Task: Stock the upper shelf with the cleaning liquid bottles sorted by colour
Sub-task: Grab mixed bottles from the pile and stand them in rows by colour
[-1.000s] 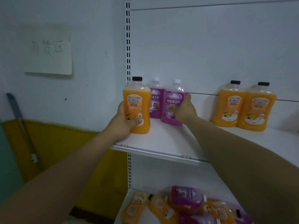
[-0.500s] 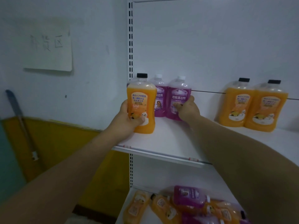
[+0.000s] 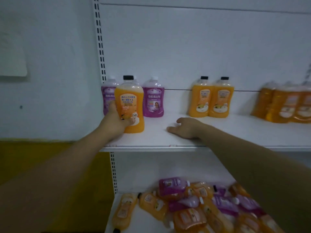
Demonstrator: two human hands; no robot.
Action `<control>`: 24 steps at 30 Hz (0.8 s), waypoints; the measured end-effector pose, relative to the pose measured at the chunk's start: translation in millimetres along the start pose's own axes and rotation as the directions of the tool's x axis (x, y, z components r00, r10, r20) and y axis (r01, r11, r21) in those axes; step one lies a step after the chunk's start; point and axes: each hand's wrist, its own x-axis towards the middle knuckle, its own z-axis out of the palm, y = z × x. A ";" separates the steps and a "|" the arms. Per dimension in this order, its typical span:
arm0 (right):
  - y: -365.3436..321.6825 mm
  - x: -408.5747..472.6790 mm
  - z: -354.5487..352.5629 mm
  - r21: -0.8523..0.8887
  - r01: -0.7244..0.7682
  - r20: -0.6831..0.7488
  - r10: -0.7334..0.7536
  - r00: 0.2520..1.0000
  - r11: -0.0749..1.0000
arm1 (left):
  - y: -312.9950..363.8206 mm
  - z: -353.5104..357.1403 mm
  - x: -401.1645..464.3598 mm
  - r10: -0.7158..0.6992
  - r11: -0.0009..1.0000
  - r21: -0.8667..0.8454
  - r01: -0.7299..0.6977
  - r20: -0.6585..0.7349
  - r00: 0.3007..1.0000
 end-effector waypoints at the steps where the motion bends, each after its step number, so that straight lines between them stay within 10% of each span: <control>1: 10.1 -9.4 -0.9 -0.015 -0.028 -0.004 0.028 1.000 1.000 | 4.6 6.4 -1.1 0.013 1.000 -0.003 -0.013 0.017 1.000; 24: 303.1 -47.3 -77.9 -0.155 -0.113 0.014 0.116 0.993 0.981 | 148.0 298.6 -4.3 0.265 0.963 0.013 -0.270 0.144 0.953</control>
